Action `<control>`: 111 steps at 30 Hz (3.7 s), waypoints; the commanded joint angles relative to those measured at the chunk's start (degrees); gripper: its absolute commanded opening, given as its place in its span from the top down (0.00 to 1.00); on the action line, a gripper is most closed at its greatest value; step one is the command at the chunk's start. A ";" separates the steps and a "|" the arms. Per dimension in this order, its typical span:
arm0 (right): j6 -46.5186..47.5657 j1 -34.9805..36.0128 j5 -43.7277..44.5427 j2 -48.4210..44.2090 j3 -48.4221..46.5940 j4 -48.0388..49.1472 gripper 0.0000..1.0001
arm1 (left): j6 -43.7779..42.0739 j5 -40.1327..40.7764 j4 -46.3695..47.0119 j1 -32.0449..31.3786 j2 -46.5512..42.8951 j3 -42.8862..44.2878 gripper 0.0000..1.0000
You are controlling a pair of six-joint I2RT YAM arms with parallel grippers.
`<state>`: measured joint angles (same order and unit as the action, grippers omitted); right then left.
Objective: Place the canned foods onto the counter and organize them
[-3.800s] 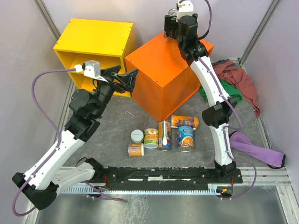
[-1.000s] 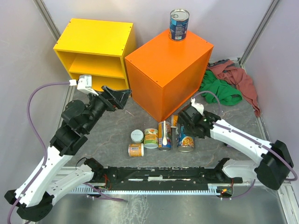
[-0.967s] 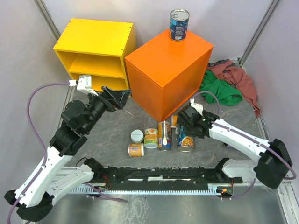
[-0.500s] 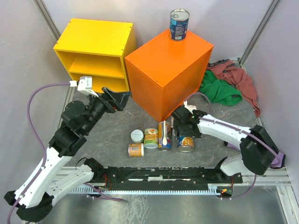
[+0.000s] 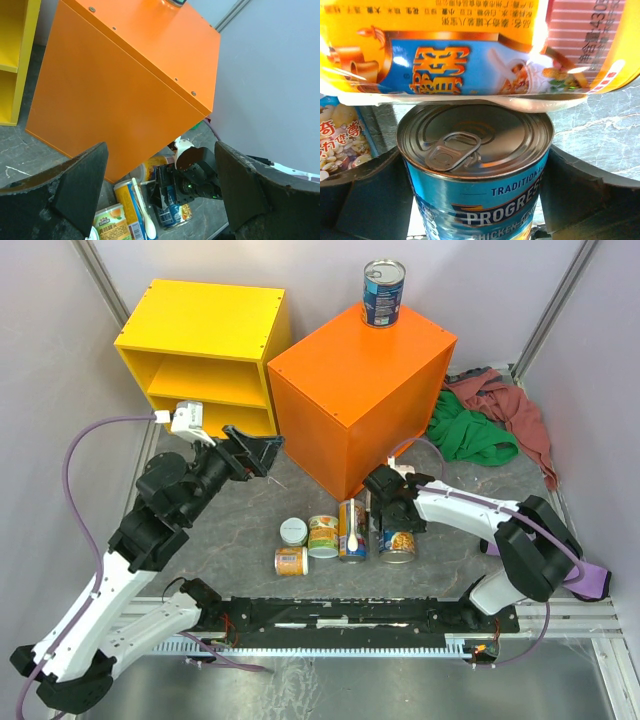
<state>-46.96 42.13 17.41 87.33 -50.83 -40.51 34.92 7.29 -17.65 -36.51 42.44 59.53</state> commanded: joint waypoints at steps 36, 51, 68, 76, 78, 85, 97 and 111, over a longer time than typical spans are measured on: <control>11.17 3.13 7.46 -30.80 -21.95 -11.28 0.99 | -0.31 -1.76 5.91 -0.29 2.21 5.70 0.09; 30.24 3.13 18.61 -18.52 -52.70 0.23 0.99 | -0.53 -0.57 3.98 -0.23 2.37 9.04 0.09; 43.31 -9.09 13.52 -2.39 -63.98 25.39 0.99 | -2.18 -2.70 8.81 -0.23 4.34 8.63 0.09; 43.27 -16.56 3.67 5.26 -65.98 34.44 0.99 | -5.73 -2.96 14.75 -0.23 4.82 6.04 0.09; 43.13 -18.24 1.84 6.54 -65.71 37.08 0.99 | -5.37 -3.06 16.41 -0.23 5.00 5.03 0.09; 42.14 -22.77 -2.68 8.21 -61.29 45.15 0.99 | -4.68 -1.73 20.28 -0.18 6.08 2.69 0.09; 40.16 -26.25 -7.04 6.86 -49.20 52.49 0.97 | -5.46 -1.86 24.75 -0.25 7.50 0.27 0.09; 38.63 -26.31 -9.86 6.10 -46.36 49.44 0.26 | -6.88 -1.48 24.12 -0.25 6.51 0.50 0.09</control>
<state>-6.79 15.84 9.93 95.68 -96.82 8.84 30.33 5.48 3.44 -36.51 50.24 59.61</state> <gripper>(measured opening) 0.912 0.913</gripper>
